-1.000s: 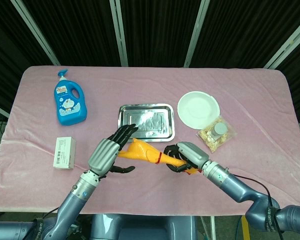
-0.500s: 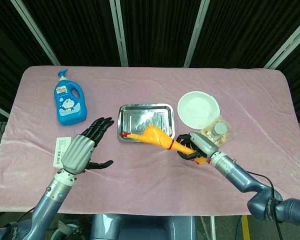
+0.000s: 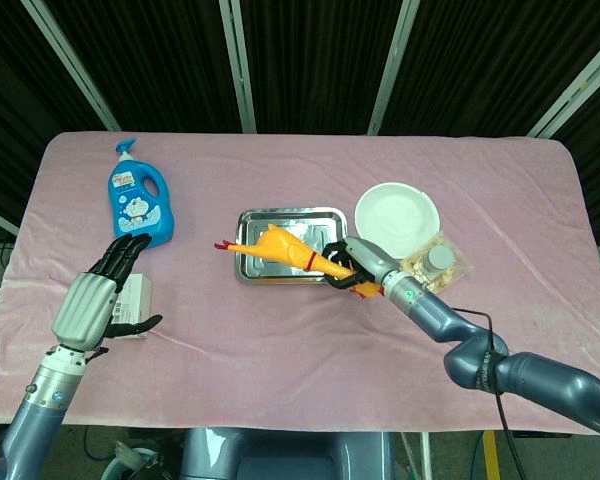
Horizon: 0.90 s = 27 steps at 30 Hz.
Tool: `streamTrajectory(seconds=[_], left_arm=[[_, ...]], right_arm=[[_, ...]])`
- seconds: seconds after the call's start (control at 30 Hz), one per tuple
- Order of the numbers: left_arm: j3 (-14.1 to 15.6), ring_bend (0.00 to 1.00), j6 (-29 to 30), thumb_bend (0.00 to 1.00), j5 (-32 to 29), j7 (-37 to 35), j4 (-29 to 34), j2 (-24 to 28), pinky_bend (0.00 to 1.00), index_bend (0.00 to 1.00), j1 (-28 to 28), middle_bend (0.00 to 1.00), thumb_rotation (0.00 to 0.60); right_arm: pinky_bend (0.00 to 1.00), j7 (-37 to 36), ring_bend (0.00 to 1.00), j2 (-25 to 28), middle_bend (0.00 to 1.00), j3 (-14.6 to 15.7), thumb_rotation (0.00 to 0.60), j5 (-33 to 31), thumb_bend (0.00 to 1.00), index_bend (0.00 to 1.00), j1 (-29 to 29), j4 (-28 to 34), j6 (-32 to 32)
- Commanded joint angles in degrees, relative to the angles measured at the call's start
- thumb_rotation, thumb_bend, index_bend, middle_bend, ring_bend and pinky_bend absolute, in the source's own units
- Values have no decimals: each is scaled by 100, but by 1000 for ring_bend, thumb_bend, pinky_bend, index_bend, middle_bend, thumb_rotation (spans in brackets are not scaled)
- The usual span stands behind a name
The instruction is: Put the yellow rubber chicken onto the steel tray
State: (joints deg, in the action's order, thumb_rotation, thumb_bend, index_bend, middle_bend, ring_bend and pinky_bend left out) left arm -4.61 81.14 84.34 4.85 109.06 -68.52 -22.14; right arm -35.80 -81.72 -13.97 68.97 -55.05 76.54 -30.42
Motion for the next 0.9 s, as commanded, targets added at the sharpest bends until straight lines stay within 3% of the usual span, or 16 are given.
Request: streamTrajectory(seconds=[0.03, 0.57, 0.83, 0.9], left_arm=[[25, 31, -29, 0, -90, -146, -102, 32, 283, 17, 86, 62, 576], [7, 31, -250, 0, -303, -395, -347, 12, 283, 17, 239, 60, 578], [-61, 31, -279, 0, -382, -390, -325, 28, 249, 12, 279, 56, 579], [-69, 31, -287, 0, -394, -387, -329, 30, 249, 11, 287, 55, 578]], right_arm=[[876, 345, 757, -368, 725, -102, 600, -348, 706, 996, -289, -441, 272], [808, 1128, 670, -1065, 715, -165, 600, -1152, 705, 885, -613, -1592, 622], [615, 1443, 546, -1207, 597, -186, 600, -1417, 701, 609, -680, -1849, 693], [547, 1496, 475, -1218, 531, -186, 600, -1456, 647, 498, -680, -1874, 700]])
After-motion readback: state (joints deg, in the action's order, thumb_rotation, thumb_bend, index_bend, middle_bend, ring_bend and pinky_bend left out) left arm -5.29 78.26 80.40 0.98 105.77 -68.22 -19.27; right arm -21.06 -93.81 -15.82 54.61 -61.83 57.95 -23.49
